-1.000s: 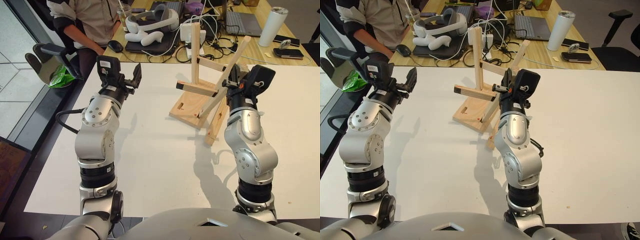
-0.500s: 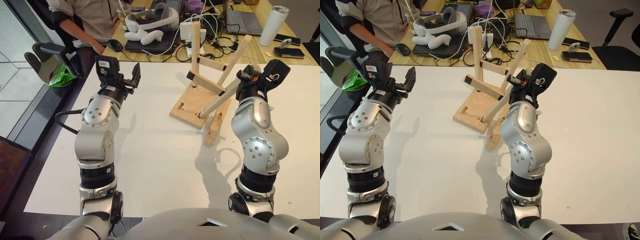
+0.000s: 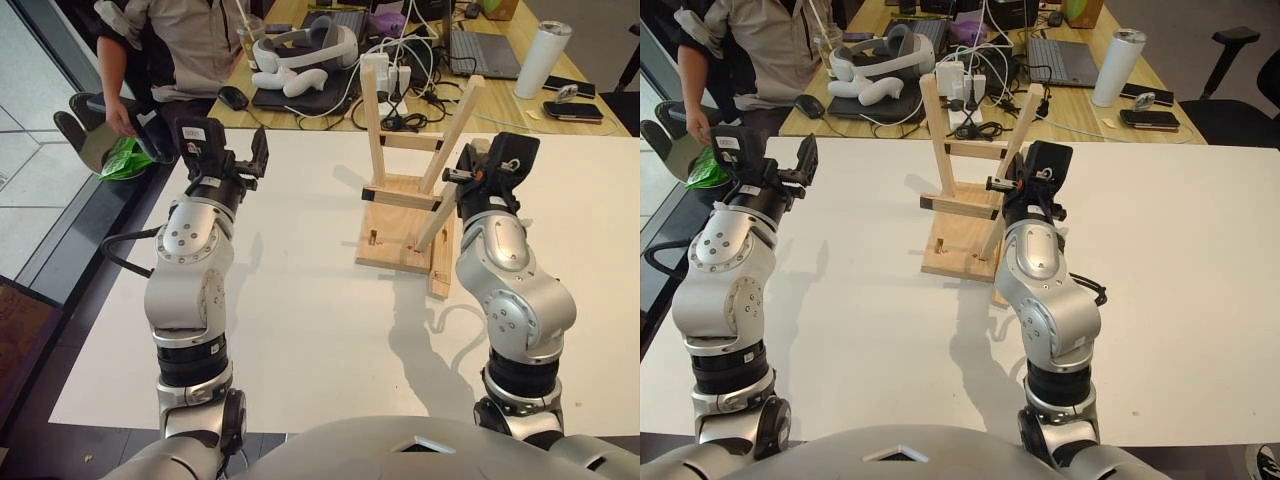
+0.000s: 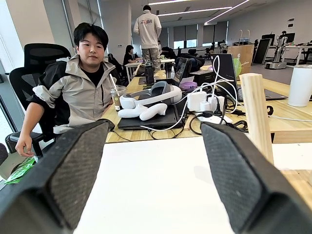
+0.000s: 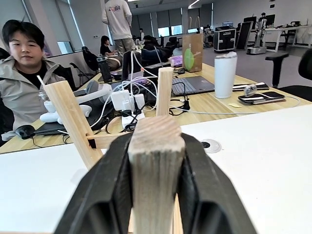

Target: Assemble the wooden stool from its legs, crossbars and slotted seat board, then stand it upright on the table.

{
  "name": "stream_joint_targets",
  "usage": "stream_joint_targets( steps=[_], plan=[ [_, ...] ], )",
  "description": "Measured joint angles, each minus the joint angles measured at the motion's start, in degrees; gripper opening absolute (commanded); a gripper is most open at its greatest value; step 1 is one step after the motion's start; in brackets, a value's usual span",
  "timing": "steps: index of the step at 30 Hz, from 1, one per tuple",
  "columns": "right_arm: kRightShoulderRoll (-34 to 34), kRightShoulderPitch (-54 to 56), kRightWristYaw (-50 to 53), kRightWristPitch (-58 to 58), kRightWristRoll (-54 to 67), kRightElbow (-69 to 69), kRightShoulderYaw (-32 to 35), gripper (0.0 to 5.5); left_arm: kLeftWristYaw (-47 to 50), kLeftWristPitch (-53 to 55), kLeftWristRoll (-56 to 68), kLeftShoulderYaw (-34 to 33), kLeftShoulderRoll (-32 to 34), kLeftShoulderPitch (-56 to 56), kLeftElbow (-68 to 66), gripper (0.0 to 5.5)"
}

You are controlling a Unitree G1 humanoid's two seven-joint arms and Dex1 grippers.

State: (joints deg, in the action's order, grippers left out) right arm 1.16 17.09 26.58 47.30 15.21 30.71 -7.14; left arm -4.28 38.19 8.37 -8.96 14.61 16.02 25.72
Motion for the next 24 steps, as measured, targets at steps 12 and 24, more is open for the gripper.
stream_joint_targets(
  steps=[12, 24],
  plan=[
    [3.50, 3.90, -13.63, -8.69, -2.00, -11.44, 2.68, 1.01, 0.73, -0.35, 0.00, -0.08, -0.01, -0.02, -0.08, 3.47],
    [1.99, -7.66, -14.68, -6.50, -2.64, 3.48, 0.64, 1.01, 1.20, -0.84, -0.16, -0.04, 0.01, -0.41, 0.00, 3.47]
  ],
)
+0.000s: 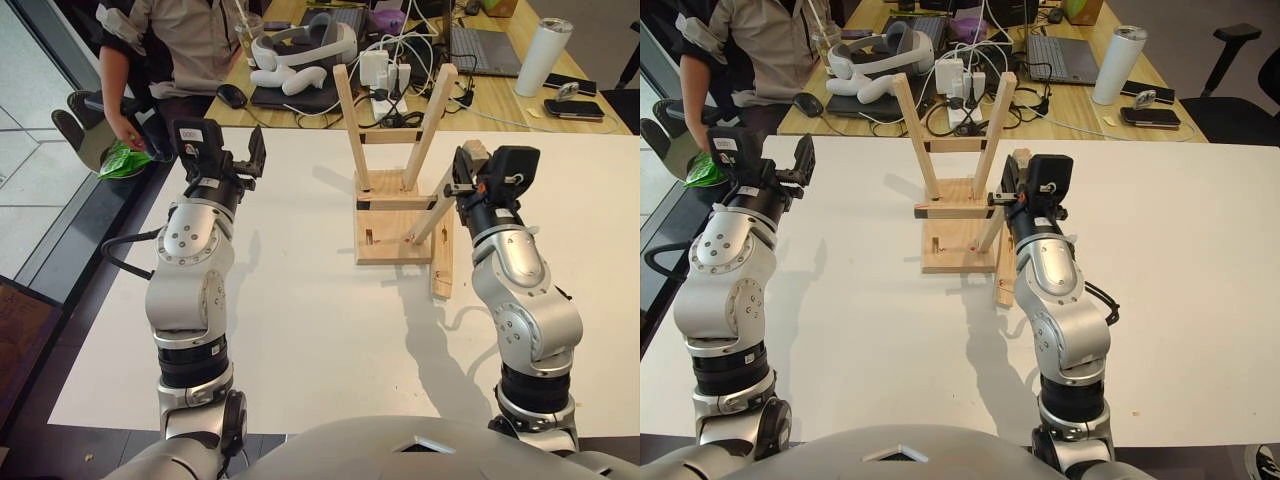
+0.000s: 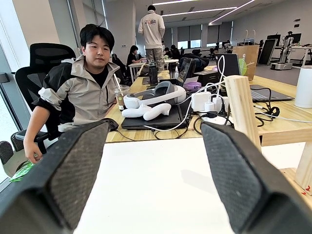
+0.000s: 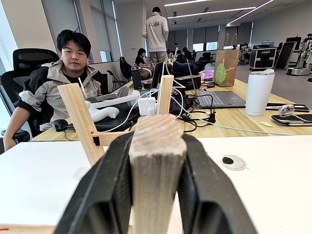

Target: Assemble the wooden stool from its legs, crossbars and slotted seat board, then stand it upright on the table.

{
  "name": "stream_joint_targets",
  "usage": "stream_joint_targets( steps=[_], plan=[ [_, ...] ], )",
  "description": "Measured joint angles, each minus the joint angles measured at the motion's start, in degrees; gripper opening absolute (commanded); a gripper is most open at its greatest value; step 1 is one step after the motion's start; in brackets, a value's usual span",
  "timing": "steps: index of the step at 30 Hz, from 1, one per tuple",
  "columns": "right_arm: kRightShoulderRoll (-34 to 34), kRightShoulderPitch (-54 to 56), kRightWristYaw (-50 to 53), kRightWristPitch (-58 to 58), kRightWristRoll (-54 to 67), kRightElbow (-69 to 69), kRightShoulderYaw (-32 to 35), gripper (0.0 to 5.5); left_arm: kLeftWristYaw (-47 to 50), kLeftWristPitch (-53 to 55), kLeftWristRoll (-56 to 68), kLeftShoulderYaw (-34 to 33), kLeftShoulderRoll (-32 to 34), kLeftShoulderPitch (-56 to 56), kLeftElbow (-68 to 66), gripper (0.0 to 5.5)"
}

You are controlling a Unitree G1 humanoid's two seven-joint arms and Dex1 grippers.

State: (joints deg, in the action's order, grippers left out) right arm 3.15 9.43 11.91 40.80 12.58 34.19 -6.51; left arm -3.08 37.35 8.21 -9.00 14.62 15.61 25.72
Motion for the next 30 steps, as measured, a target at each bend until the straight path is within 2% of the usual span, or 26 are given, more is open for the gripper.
stream_joint_targets(
  steps=[7, 8, 12, 23, 26, 30],
  plan=[
    [1.40, -0.59, -0.11, -0.19, -3.24, 0.33, -2.74, 1.04, -0.03, -0.20, -0.32, 0.02, 0.05, 0.01, 0.00, 3.47],
    [1.38, -0.82, -0.12, -0.63, -3.37, 0.29, -2.86, 1.41, -0.03, -0.22, -0.33, 0.02, 0.05, 0.01, 0.00, 3.47],
    [2.26, -6.32, -1.76, 0.28, -5.13, -3.71, -3.55, 2.04, -0.04, -0.35, -0.41, -0.01, 0.11, 0.02, -0.01, 3.47],
    [-1.18, -4.12, -5.03, -10.63, -6.24, -2.34, -1.94, 3.82, -0.38, -0.38, -0.88, 0.32, 0.14, 0.12, -0.07, 3.47],
    [-1.45, -1.42, -5.84, -12.51, -6.65, -1.01, -1.89, 4.23, -0.54, -0.38, -0.93, 0.73, 0.14, 0.12, -0.08, 3.47],
    [-0.43, 5.68, -6.11, -15.48, -12.04, 2.91, -2.52, 4.28, -1.30, 0.85, -1.98, 2.19, 1.17, -0.08, -0.60, 3.47]
  ],
)
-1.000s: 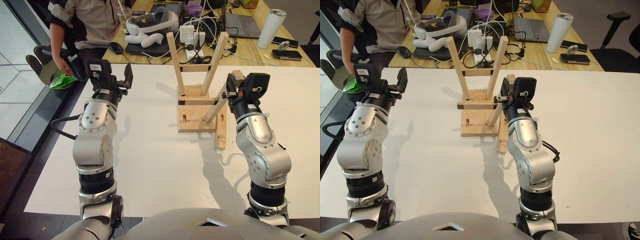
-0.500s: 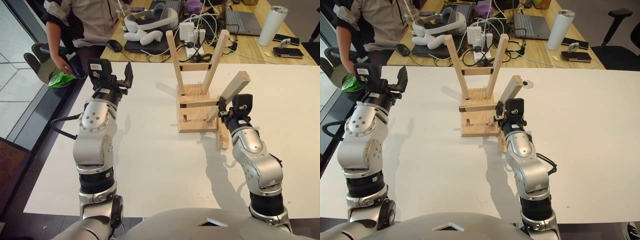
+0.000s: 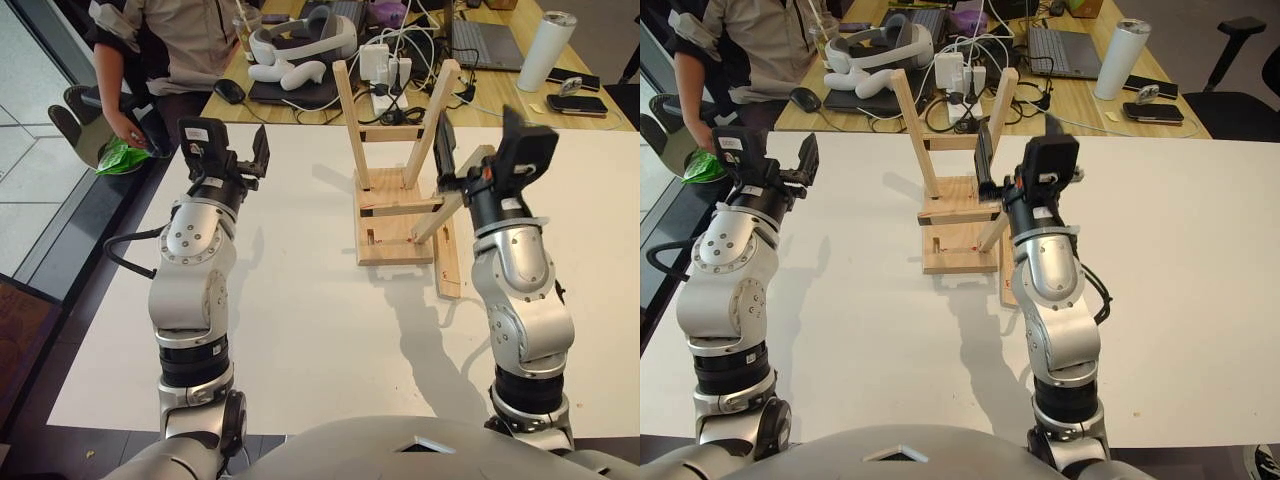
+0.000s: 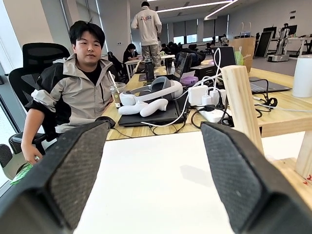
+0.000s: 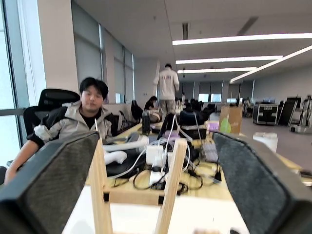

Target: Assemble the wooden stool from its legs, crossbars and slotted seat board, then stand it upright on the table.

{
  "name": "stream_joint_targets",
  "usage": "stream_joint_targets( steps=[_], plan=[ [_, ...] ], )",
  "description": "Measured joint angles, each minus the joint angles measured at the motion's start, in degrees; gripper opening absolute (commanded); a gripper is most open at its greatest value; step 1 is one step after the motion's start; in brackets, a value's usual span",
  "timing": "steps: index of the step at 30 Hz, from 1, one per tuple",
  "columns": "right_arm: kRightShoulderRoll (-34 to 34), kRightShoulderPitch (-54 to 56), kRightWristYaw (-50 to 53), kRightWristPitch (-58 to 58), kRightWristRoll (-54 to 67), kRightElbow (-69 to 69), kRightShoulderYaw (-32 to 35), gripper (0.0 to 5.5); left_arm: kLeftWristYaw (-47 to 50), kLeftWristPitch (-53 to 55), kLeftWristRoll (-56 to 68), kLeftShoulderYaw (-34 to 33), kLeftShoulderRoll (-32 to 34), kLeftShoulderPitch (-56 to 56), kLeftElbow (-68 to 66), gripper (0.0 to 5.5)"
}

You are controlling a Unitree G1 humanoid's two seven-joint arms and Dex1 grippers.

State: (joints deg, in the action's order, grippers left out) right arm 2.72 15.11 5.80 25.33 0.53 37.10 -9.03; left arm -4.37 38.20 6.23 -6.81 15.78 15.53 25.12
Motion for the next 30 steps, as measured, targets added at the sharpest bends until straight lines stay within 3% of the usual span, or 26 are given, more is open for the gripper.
stream_joint_targets(
  steps=[6, 10, 12, 19, 23, 26, 30],
  plan=[
    [0.07, 6.38, 1.41, 0.70, -5.84, 3.12, 1.54, 4.28, -0.89, 1.66, -0.93, 1.08, 0.88, -0.58, -1.31, 3.47],
    [-2.47, 6.81, 6.13, 12.79, -3.72, 5.01, 17.63, 4.28, -1.15, 1.81, -1.20, 1.12, 1.32, -0.88, -1.33, 3.47],
    [-2.83, 2.56, 4.75, 19.94, -1.64, 9.40, 21.09, 4.28, -1.14, 2.28, -1.22, 0.47, 1.54, -1.86, -0.92, 3.47],
    [0.26, -28.73, -9.19, 47.37, 12.06, 18.45, 18.47, 4.28, -0.05, 3.35, -1.40, -0.80, 1.34, -3.98, 1.86, 3.47],
    [4.63, -28.09, -10.44, 54.25, 13.15, 18.61, 19.33, 4.28, 0.10, 3.53, -1.42, -0.76, 1.19, -4.01, 1.94, 3.47],
    [7.17, -21.75, -9.93, 55.24, 12.32, 16.59, 17.78, 4.28, 0.19, 3.56, -1.43, -0.09, 0.80, -3.95, 1.90, 3.47],
    [3.84, -17.33, -8.16, 55.20, 11.39, 11.16, 15.09, 4.28, 0.13, 3.57, -1.44, 0.23, 0.49, -3.75, 1.73, 3.47]
  ],
)
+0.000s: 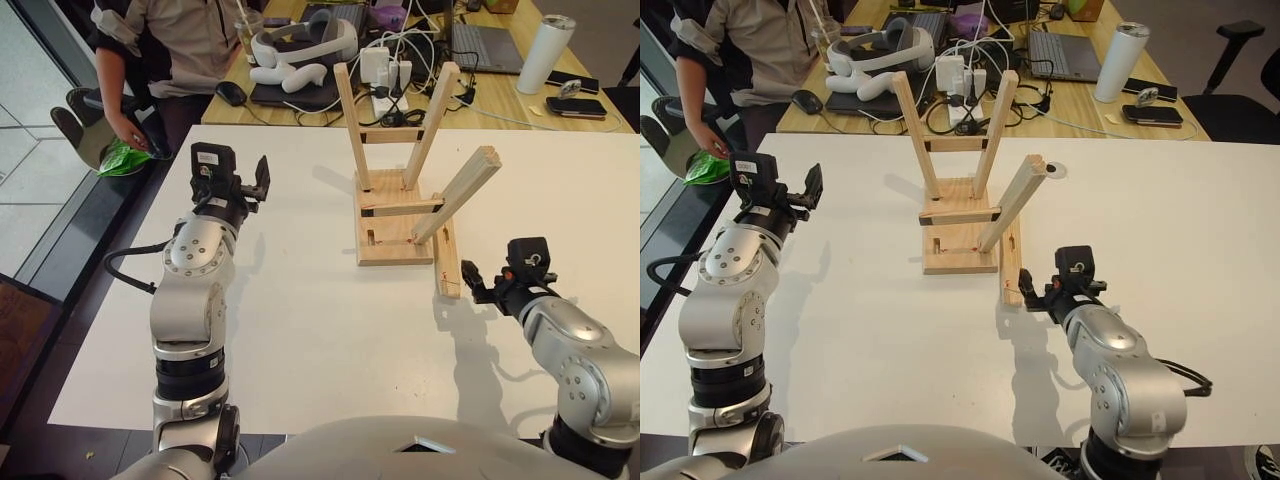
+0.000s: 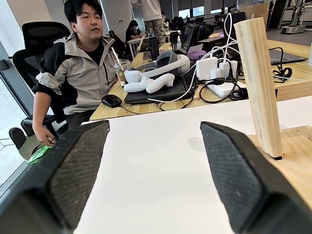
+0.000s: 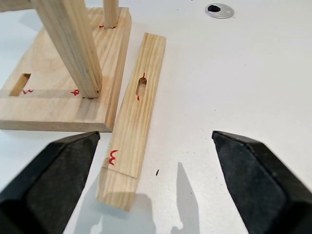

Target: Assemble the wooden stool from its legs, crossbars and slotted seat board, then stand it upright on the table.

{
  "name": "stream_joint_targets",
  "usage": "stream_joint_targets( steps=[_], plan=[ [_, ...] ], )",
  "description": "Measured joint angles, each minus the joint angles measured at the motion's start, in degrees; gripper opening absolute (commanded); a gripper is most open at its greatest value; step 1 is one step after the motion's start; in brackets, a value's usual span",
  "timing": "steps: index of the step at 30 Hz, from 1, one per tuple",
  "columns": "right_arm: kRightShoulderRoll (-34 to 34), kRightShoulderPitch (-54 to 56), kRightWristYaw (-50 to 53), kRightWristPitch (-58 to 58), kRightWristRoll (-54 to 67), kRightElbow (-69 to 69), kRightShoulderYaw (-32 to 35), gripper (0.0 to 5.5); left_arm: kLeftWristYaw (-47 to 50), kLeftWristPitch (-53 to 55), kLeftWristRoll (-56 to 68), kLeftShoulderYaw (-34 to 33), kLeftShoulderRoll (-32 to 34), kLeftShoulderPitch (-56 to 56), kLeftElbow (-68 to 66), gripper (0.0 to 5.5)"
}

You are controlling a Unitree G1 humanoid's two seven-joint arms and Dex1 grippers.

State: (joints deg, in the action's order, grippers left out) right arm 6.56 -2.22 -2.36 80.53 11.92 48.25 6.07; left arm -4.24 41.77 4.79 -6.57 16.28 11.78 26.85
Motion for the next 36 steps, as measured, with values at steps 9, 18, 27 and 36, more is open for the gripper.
stream_joint_targets(
  steps=[9, 18, 27, 36],
  plan=[
    [-4.77, 0.60, 1.95, 6.14, -1.29, -9.56, -2.58, 4.28, -0.32, 0.00, -0.18, 0.72, -0.04, 1.19, -0.58, 3.47],
    [-3.58, 7.12, 0.75, 8.16, -2.18, -16.02, 1.02, 3.32, 0.10, -0.14, -0.37, 0.91, -0.59, 1.25, -0.60, 3.47],
    [-4.41, 7.21, 0.59, 5.79, -2.20, -17.15, 1.64, 2.06, 0.10, -0.39, -0.39, 0.64, -0.58, 2.84, -1.50, 3.47],
    [-2.94, 9.82, 4.60, -26.83, -8.42, -23.11, 3.13, 2.05, 1.66, -0.82, 1.45, -3.84, -2.35, 6.73, -5.23, 3.47]
  ],
)
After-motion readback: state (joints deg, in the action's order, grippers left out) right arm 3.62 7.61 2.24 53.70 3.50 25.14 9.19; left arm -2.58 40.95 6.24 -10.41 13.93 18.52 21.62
